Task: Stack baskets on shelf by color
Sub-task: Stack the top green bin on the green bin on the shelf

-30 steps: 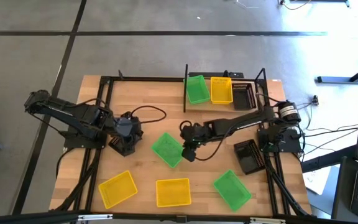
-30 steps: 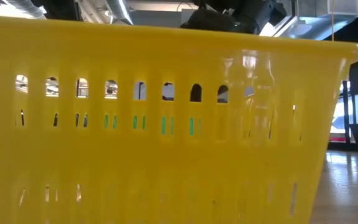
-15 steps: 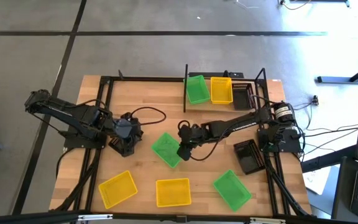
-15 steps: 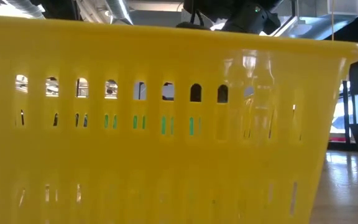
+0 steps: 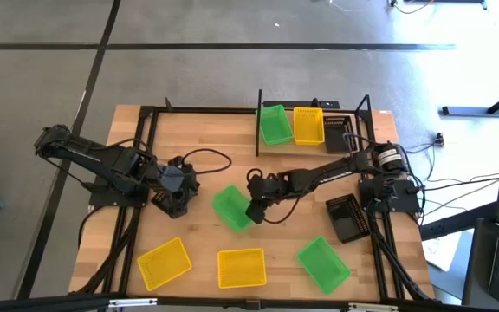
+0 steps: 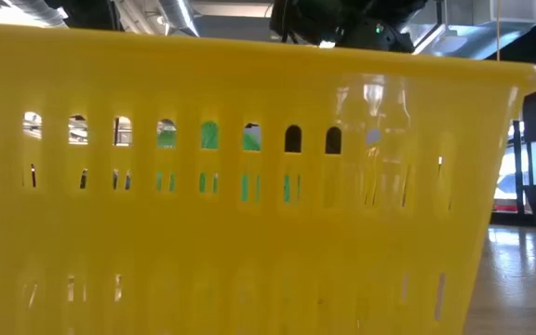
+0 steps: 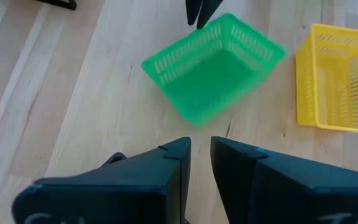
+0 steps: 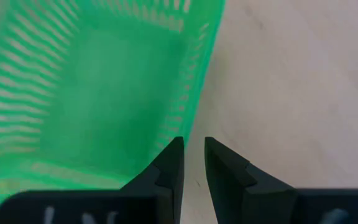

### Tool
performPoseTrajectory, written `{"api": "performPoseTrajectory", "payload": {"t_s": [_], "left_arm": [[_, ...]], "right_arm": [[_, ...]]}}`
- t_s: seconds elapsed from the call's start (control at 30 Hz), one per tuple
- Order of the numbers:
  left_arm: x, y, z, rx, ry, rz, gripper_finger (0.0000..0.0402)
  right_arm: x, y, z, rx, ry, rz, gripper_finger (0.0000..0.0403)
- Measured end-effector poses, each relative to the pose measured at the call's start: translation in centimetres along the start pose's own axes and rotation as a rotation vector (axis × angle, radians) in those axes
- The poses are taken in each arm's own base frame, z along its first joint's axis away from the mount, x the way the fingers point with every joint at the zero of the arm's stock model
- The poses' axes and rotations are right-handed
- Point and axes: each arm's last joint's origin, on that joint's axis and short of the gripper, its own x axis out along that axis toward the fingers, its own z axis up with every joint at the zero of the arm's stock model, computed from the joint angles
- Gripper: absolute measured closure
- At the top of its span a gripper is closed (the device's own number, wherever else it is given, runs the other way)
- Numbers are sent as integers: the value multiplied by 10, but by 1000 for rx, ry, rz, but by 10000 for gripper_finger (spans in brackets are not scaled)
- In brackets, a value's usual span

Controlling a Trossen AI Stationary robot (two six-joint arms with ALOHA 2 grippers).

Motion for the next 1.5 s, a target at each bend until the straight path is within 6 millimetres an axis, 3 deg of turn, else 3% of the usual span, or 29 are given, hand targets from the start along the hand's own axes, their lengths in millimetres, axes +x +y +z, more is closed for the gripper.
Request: {"api": "performPoseTrajectory", "payload": {"t_s": [0.2,0.67,0.97,1.2,1.5], "left_arm": [[0,0,0,1,3,1,347],[0,0,0,1,3,2,347],[0,0,0,0,3,2,347],[0,0,0,0,4,2,347],[0,0,0,0,4,2,347]], "right_arm": [[6,-1,-1,27,-1,8,341],[-1,5,7,113,-33,104,341],[-3,19,2,57,-28,183,341],[8,18,-4,26,-13,148,341],[5,20,0,4,-65,134,341]]}}
